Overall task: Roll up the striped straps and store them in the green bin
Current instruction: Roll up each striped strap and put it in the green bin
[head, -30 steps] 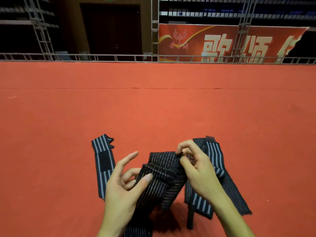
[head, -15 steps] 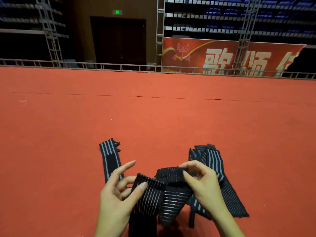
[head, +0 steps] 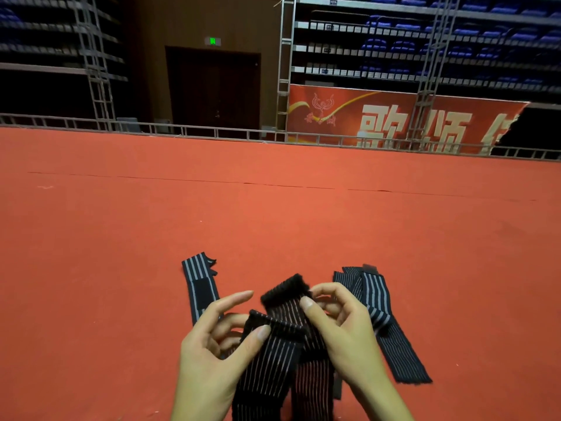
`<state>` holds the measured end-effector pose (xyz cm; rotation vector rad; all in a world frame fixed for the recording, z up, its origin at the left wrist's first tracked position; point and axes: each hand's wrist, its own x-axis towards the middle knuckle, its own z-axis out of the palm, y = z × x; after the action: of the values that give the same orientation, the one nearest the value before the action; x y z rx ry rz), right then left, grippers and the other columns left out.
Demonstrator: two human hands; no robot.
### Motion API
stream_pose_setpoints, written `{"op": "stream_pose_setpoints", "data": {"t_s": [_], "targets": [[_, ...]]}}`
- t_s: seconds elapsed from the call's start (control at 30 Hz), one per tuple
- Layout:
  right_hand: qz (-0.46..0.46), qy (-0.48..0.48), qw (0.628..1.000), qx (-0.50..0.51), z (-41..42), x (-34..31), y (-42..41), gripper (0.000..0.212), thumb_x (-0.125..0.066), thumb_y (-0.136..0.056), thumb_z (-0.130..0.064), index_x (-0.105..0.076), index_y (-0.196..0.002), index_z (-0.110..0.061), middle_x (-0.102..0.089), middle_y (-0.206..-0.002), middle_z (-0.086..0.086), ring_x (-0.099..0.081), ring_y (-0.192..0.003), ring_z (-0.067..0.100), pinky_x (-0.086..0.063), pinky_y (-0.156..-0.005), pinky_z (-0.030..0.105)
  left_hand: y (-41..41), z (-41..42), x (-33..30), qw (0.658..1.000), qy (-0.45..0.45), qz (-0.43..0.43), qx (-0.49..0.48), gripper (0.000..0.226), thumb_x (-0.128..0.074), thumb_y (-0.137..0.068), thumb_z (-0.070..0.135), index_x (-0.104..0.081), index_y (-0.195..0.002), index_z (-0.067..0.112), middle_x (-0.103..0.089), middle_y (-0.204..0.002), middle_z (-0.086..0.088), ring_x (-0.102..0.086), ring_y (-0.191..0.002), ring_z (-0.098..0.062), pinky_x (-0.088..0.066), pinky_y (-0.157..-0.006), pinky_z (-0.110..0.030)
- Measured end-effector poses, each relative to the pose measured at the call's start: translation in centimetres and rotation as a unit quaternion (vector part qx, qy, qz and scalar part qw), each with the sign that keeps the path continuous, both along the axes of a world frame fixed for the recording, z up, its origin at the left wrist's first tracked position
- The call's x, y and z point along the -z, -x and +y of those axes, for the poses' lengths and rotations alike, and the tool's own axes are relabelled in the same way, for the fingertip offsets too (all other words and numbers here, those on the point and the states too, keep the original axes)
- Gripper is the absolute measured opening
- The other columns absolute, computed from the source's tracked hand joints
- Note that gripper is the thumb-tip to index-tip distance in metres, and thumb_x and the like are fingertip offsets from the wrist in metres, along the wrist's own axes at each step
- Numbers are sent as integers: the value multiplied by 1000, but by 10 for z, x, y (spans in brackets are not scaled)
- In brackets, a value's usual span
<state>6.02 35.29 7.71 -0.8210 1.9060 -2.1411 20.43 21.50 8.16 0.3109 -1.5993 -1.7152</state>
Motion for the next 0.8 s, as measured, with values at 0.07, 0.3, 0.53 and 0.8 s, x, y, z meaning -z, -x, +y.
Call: {"op": "stream_pose_setpoints", "data": {"t_s": [0.07,0.3,0.53,0.8], "targets": [[-7,25,999,-30,2,-2,-10,24,-74,-99,-8,-72,-107,-31,-80,-100,15,-79,-89,30,-64,-81,44,-1,0,-4,1000,-1,4,-3,45,-87,-73,16,-79,-111,39,-82,-93,-12,-77,-81,-21,-62,-75,-35],[10,24,997,-68,8,-3,-28,43,-68,-102,-3,-66,-130,-35,-77,-116,14,-79,-92,36,-62,-88,51,-2,1,-8,999,-31,11,-37,40,-87,-75,11,-80,-113,20,-83,-94,-11,-80,-87,-16,-61,-85,-33],[9,31,999,-40,4,3,-34,10,-73,-99,-4,-76,-107,-9,-82,-104,10,-80,-100,26,-63,-85,37,4,8,-14,994,-98,27,-48,28,-85,-75,4,-86,-98,20,-83,-92,-14,-82,-82,-19,-63,-69,-20],[35,96,989,107,16,-18,8,14,-74,-98,-13,-75,-104,-25,-83,-93,10,-79,-88,25,-60,-86,47,-1,-1,-29,992,-115,36,-39,34,-84,-75,9,-86,-105,25,-80,-97,-23,-78,-84,-18,-60,-67,-18]]}}
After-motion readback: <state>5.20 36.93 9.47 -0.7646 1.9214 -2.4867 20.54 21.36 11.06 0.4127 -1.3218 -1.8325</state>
